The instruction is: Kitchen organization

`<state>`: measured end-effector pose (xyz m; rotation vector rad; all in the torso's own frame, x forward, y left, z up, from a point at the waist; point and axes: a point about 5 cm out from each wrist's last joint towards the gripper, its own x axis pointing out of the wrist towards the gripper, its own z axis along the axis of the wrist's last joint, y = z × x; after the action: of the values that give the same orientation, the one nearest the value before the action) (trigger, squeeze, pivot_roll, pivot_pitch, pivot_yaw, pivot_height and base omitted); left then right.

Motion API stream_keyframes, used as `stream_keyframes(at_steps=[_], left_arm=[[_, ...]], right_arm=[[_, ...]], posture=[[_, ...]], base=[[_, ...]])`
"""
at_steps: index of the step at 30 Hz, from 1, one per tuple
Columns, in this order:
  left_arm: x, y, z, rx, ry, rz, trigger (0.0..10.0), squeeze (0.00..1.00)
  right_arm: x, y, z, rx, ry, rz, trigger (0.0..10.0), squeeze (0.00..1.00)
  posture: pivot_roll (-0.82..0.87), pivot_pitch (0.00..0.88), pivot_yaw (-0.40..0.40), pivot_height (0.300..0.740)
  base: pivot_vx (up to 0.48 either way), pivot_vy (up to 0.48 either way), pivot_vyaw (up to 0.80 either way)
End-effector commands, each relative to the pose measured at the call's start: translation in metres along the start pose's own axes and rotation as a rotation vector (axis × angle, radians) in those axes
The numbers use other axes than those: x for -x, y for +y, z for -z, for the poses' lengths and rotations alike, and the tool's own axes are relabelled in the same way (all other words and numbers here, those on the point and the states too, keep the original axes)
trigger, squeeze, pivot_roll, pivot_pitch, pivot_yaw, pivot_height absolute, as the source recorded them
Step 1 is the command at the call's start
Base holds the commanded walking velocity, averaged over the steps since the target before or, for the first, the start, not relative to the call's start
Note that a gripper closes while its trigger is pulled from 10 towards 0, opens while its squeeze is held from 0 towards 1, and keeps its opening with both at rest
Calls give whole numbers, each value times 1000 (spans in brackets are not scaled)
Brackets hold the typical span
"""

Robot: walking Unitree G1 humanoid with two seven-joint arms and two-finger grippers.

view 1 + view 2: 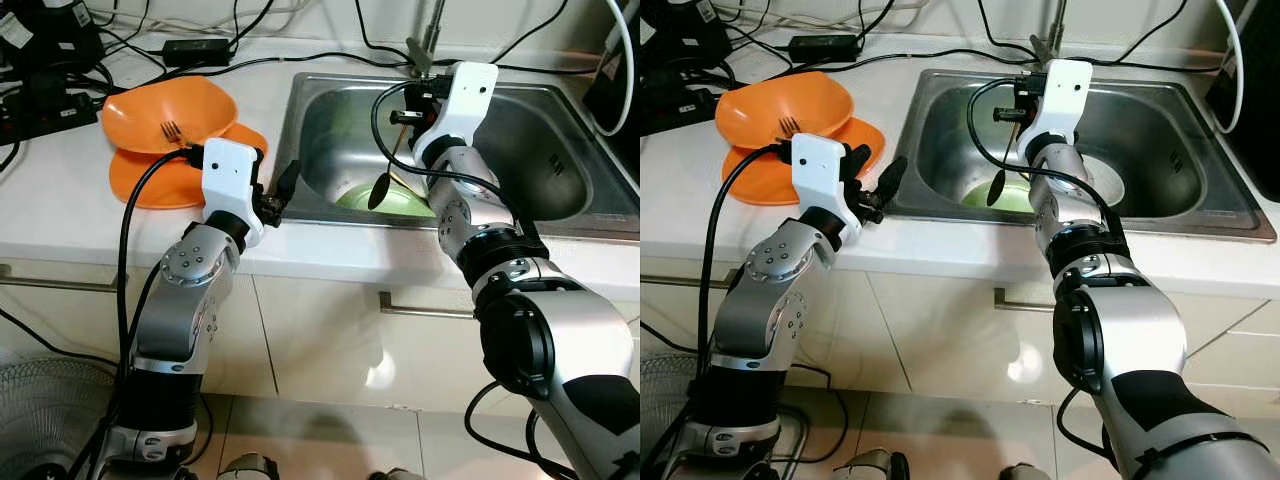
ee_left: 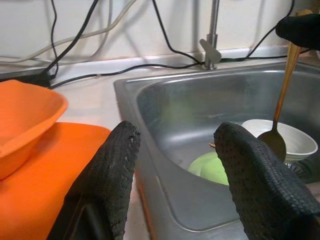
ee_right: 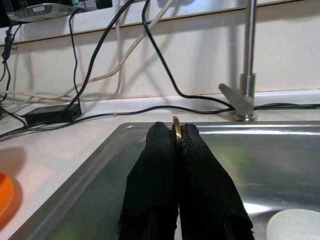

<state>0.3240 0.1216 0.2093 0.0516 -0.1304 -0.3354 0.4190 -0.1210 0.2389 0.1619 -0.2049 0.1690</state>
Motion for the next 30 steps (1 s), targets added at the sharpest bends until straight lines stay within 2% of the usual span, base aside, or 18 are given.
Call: stream_keyframes(at_steps=[1,30], left_arm=[[-1,1,-3,-8,-13,0,10000,0],[-3,-1,-3,-15,-9,27,10000,0]], right_arm=[[-1,0,-1,-7,6,-2,10000,0],[0,1,1,-15,8,-2,10000,0]], posture=[[74,81,-7,718],[74,79,-1,718]], base=[[349,0,0],[480,0,0]])
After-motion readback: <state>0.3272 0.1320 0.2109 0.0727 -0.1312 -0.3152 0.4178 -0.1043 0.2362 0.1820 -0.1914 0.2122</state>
